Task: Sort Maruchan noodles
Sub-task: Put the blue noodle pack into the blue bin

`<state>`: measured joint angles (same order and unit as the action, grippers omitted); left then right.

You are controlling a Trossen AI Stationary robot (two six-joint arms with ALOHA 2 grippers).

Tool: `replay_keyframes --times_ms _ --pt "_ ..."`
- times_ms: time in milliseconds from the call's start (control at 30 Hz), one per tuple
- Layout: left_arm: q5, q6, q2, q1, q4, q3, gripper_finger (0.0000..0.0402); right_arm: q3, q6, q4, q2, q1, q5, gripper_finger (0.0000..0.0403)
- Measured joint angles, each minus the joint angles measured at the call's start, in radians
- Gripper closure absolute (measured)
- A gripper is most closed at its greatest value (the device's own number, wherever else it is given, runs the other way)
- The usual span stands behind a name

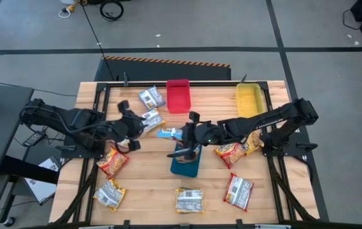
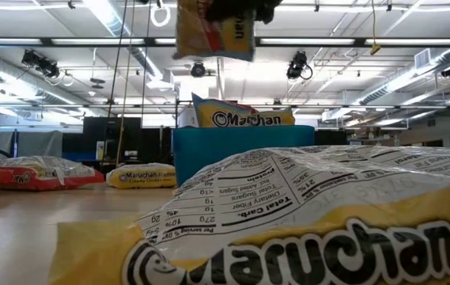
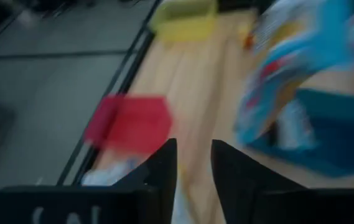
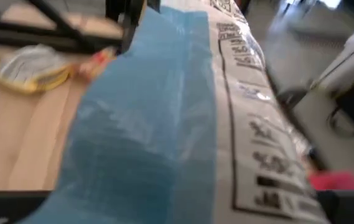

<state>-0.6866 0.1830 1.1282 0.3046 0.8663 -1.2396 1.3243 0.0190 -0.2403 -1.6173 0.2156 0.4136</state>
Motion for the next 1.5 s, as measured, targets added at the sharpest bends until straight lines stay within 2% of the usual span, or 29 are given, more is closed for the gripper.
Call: replay_keyframes --times_ms 100,233,333,433,533,667,933,1100,1300,1500 --pt "-0.023 0.074 -0.019 -0.006 0.070 0.054 0.0280 0.048 -0.121 -0.147 0.000 0.015 -0.063 0.0270" --pt "0.029 0.141 -0.031 -0.005 0.016 0.200 0.0277 0.077 -0.259 -0.256 0.000 0.041 -0.157 0.0273" --pt "0.112 0.160 -0.029 -0.011 -0.148 0.338 0.0276 0.079 -0.334 -0.318 0.000 0.057 -0.196 0.0273" --pt "0.247 0.171 -0.026 -0.027 -0.382 0.470 0.0276 0.079 -0.368 -0.360 0.000 0.072 -0.223 0.0273" --pt "0.323 0.175 0.016 -0.046 -0.560 0.547 0.0276 0.084 -0.366 -0.358 -0.012 0.093 -0.225 0.0273" --pt "0.335 0.171 0.132 -0.067 -0.631 0.549 0.0276 0.143 -0.382 -0.443 -0.094 0.112 -0.266 0.0274" --pt "0.351 0.093 0.337 -0.073 -0.756 0.507 0.0275 0.398 -0.363 -0.827 -0.346 0.116 -0.294 0.0274" --pt "0.374 0.094 0.414 -0.072 -0.826 0.509 0.0275 0.512 -0.333 -0.915 -0.453 0.091 -0.364 0.0274" --pt "0.520 0.083 0.481 -0.054 -0.984 0.508 0.0275 0.572 -0.302 -1.076 -0.559 0.050 -0.427 0.0274" --pt "0.556 0.031 0.493 -0.040 -1.091 0.507 0.0275 0.578 -0.235 -1.159 -0.626 0.012 -0.449 0.0274"
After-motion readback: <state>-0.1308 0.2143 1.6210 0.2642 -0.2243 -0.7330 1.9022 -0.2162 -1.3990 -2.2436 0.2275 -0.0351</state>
